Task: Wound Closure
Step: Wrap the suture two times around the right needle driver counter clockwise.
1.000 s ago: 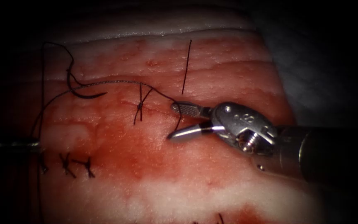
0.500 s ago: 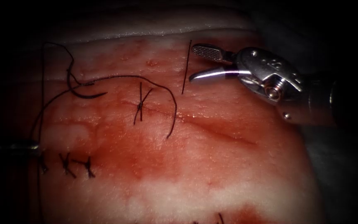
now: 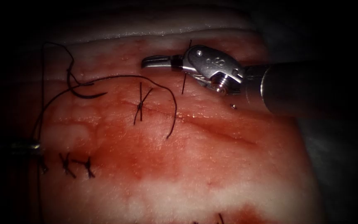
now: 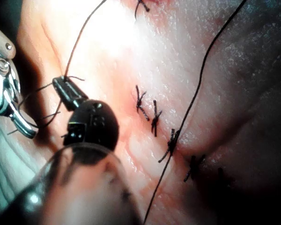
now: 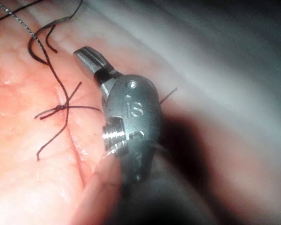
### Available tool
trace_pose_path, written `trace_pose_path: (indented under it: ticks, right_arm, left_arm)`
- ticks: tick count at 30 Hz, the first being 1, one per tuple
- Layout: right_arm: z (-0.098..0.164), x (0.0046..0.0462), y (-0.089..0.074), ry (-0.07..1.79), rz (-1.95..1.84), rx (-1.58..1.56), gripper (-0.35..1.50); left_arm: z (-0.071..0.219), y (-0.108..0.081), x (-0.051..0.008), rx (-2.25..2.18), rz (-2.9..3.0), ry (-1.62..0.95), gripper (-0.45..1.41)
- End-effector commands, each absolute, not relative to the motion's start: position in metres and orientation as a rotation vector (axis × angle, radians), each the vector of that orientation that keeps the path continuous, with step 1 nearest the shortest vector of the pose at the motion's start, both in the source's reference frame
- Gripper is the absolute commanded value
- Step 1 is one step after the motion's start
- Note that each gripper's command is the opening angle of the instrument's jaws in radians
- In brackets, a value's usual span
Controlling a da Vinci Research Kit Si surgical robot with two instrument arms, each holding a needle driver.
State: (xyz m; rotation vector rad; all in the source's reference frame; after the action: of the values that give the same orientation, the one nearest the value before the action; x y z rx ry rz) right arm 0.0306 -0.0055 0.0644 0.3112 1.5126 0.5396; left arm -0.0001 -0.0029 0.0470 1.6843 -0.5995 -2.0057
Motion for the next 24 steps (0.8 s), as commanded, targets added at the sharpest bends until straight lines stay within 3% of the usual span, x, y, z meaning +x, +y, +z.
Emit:
trace_pose_path:
  ticks: [1, 24]
  right_arm:
    - [0.065, 0.0320, -0.006, 1.529, 0.509, 0.331, -0.35]
    - [0.060, 0.0338, -0.009, 1.703, 0.510, 0.378, -0.35]
  left_arm:
    - [0.047, -0.002, -0.0006, 1.690, -2.004, -0.600, -0.45]
    - [0.060, 0.002, -0.0052, 1.762, -2.054, -0.385, -0.45]
